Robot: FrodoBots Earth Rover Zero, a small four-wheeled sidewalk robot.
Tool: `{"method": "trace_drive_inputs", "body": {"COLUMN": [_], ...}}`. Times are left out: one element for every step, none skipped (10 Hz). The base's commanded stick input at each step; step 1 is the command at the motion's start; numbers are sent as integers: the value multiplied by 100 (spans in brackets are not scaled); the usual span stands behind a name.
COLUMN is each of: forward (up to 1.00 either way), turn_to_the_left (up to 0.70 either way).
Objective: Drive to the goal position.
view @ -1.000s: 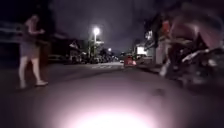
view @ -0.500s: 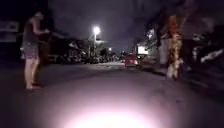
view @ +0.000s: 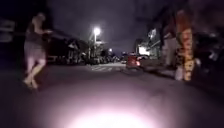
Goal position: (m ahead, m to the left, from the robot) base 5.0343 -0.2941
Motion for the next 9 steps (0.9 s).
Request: {"method": "trace_drive_inputs", "body": {"forward": [100,100,100,100,100,100,100,100,100], "turn_to_the_left": [0,0,0,-2,-9,-23,-40,-40,-13]}}
